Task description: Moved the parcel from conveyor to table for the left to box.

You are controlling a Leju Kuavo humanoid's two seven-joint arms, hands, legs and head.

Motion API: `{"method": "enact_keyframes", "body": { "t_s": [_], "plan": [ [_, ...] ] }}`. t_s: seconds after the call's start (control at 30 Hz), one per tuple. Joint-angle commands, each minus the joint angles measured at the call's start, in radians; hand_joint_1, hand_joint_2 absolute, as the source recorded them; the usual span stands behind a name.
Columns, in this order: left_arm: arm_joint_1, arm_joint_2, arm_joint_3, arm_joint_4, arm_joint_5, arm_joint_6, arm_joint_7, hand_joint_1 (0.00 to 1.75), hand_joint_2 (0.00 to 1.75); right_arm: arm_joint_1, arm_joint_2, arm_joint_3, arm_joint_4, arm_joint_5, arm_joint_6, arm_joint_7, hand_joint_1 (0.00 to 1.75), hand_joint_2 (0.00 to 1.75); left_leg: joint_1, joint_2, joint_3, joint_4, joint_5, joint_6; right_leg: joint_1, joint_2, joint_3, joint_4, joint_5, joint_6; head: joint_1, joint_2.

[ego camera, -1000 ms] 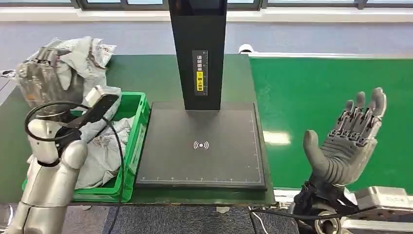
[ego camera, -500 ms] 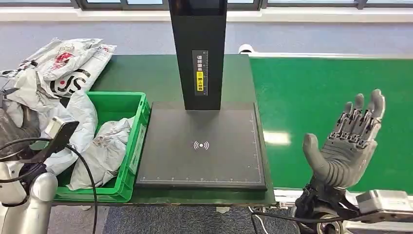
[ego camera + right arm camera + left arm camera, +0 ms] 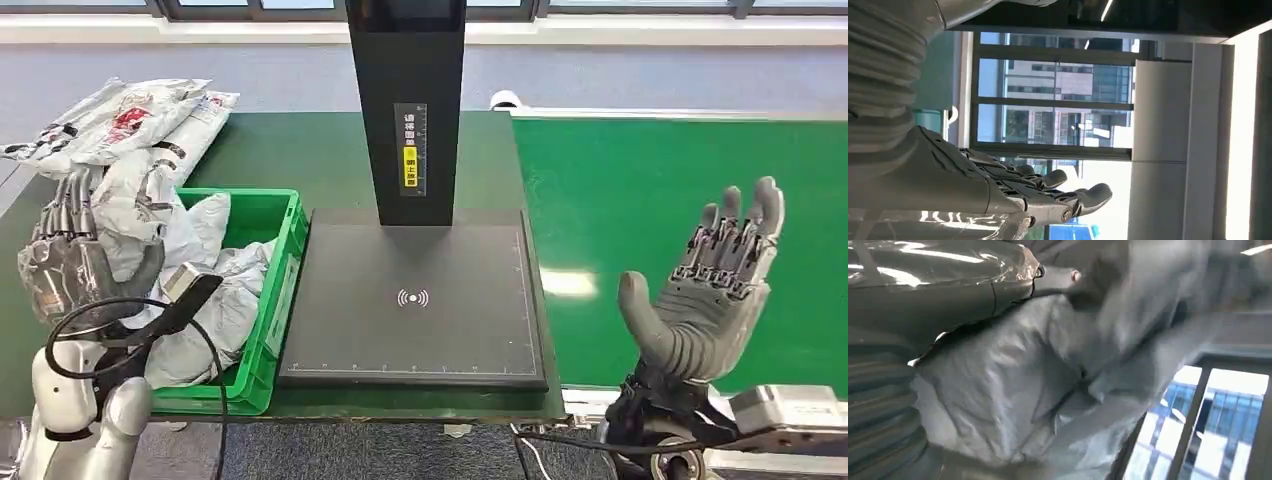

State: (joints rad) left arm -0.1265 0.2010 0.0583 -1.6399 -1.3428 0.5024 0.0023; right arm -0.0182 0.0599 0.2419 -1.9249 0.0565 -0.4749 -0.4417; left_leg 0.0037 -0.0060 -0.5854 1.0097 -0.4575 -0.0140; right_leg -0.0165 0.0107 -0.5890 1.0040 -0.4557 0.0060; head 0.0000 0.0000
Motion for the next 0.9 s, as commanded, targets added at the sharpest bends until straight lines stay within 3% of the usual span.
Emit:
{"method": "enact_keyframes", "body": {
  "t_s": [0.03, 0.6, 0.9],
  "plan": [
    [-0.128, 0.012, -0.219, 0.198, 0.032, -0.014, -0.006, 0.0, 1.75, -0.032, -0.024, -0.026, 0.053, -0.021, -0.017, -0.003, 0.0, 1.75, 0.001, -0.005, 0.001, -0.001, 0.001, 0.0, 0.001, -0.006, 0.003, -0.002, 0.0, 0.0, 0.0, 0.0],
    [-0.186, 0.03, -0.31, 0.311, 0.027, -0.021, -0.006, 0.0, 1.75, -0.047, -0.029, -0.046, 0.039, -0.031, -0.03, -0.011, 0.0, 1.75, 0.001, -0.003, 0.001, -0.001, 0.001, 0.0, 0.001, -0.004, 0.003, -0.002, 0.0, 0.0, 0.0, 0.0],
    [-0.151, 0.095, -0.207, 0.423, -0.226, -0.125, 0.118, 0.0, 1.75, -0.037, -0.029, -0.063, 0.036, -0.03, -0.016, -0.016, 0.0, 1.75, 0.001, 0.001, 0.003, -0.002, 0.001, 0.0, 0.001, -0.001, 0.003, -0.003, 0.001, -0.001, 0.0, 0.0]
  ]
}}
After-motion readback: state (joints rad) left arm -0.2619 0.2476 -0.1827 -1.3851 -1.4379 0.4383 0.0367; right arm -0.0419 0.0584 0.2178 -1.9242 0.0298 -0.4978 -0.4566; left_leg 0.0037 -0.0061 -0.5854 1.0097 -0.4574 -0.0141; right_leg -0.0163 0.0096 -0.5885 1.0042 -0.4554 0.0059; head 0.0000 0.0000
